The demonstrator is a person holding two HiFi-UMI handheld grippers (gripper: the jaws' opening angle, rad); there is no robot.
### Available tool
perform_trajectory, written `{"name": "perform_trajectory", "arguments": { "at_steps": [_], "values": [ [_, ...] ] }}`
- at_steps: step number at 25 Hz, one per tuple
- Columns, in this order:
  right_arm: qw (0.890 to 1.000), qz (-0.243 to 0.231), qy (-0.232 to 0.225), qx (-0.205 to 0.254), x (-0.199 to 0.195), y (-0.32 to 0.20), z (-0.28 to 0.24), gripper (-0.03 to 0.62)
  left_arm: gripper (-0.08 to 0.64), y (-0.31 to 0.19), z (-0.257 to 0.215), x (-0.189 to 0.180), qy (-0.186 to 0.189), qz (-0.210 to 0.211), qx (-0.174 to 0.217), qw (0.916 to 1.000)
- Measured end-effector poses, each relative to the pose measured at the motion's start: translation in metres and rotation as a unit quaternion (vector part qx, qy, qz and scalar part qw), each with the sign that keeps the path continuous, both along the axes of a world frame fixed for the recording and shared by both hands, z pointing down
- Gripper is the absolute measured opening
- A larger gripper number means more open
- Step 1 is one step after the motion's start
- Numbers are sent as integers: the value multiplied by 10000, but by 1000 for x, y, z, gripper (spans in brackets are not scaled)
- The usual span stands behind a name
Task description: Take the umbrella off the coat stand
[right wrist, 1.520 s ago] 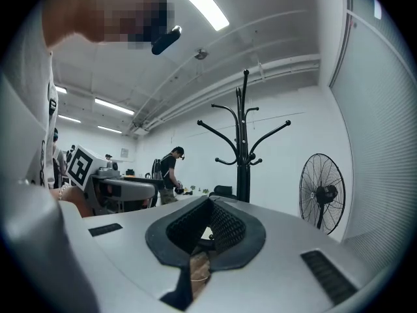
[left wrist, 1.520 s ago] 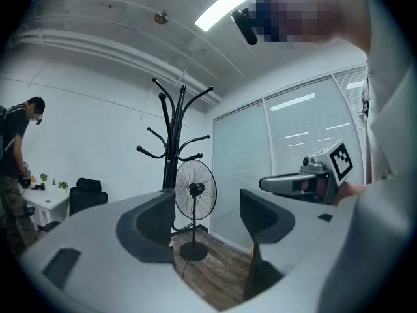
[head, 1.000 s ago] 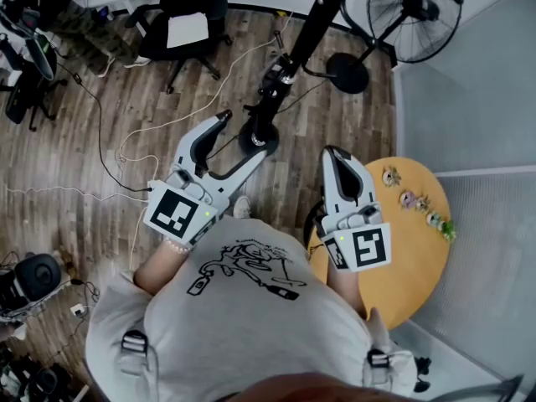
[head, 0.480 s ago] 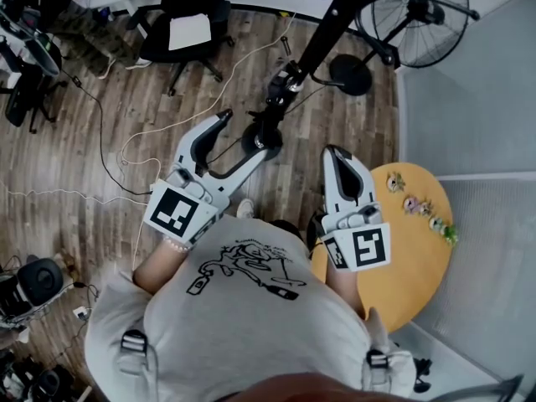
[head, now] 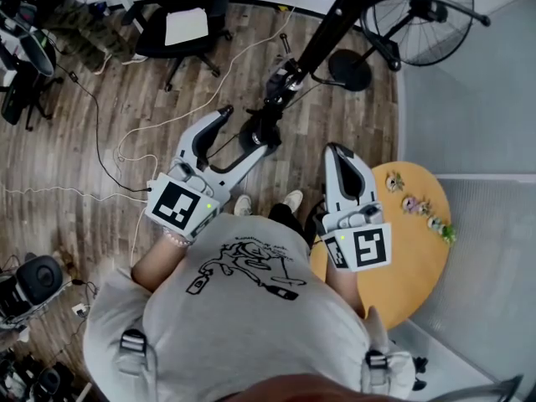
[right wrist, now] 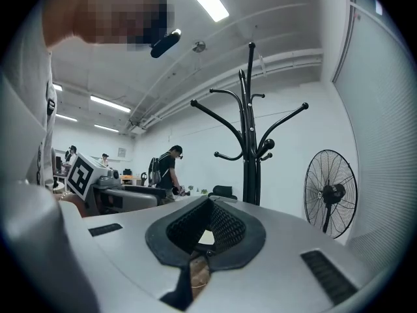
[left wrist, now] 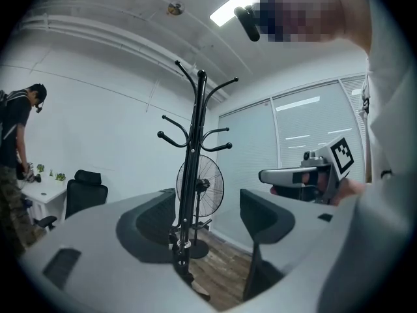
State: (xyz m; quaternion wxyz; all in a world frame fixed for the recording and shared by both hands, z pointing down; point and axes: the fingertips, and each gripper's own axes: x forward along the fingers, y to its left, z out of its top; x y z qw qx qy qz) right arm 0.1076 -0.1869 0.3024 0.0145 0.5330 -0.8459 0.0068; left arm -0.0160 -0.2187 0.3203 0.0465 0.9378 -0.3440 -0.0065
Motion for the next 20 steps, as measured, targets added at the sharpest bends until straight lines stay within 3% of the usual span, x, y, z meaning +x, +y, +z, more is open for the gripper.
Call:
{"name": "perform_trajectory", "arguments": {
  "at_steps": [10, 20],
  "values": [
    [9999, -19, 93, -45, 15, -11, 6, 15, 313, -22, 35, 13, 67, -84, -122, 9999],
    [9998, 10, 182, -20, 14, -13, 8, 15, 313, -48, 113, 13, -310, -136, -104, 9994]
  ]
}}
